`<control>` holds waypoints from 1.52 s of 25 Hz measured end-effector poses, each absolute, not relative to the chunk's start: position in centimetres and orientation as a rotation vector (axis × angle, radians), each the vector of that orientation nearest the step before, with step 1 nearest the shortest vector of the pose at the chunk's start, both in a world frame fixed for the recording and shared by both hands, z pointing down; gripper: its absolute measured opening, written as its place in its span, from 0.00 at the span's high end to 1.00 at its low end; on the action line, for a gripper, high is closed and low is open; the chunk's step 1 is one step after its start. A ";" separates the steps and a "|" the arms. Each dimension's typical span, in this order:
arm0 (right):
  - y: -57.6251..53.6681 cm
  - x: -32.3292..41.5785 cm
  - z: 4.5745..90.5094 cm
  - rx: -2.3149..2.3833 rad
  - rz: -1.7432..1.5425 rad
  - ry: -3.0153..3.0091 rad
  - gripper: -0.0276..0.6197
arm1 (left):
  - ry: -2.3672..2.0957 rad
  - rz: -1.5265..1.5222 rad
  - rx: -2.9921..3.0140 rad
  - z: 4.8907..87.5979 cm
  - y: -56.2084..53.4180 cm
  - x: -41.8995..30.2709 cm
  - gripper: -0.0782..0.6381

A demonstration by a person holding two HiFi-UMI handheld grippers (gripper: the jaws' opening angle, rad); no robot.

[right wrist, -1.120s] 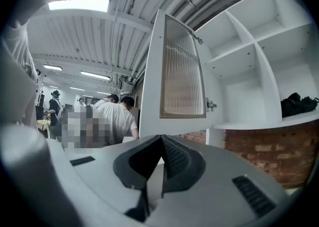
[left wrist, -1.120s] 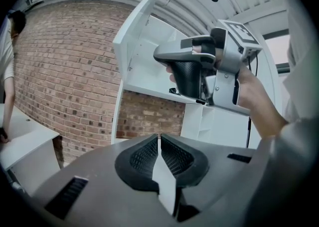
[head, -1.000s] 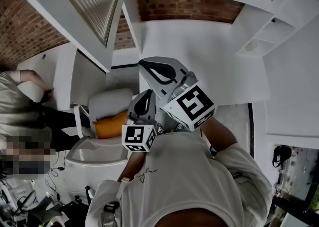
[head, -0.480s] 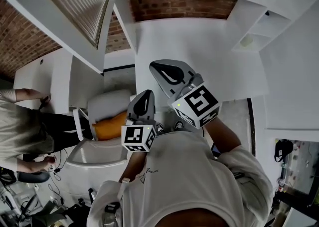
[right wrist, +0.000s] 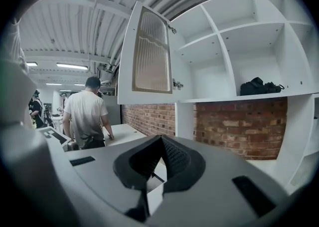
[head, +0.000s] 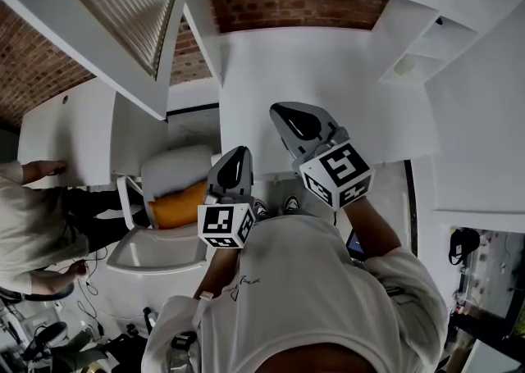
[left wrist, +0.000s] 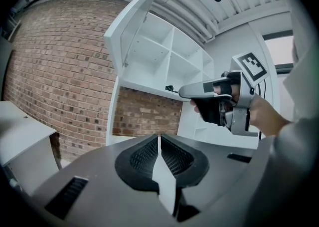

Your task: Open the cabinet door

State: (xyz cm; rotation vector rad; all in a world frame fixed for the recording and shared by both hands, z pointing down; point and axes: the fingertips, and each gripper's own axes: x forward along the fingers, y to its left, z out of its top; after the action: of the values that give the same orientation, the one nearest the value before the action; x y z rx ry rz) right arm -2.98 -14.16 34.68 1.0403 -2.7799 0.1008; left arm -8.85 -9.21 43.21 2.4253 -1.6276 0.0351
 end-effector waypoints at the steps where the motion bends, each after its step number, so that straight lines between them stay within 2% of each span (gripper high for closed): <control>1: -14.2 -2.6 35.0 1.051 0.109 -2.771 0.92 | -1.629 0.037 2.424 43.2 -9.2 -8.9 0.85; 26: -12.8 5.6 44.0 1.234 0.442 -2.515 0.92 | -1.617 0.048 2.431 43.3 -10.1 -9.1 0.85; 38: -12.0 7.8 44.6 1.283 0.496 -2.498 0.92 | -1.595 0.083 2.457 43.6 -10.3 -8.1 0.85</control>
State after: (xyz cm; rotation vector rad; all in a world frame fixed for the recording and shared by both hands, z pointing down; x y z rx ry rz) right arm 7.78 -11.95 44.61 1.2828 -2.4981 0.4955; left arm -8.09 -10.31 43.59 2.4567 -1.5952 0.0826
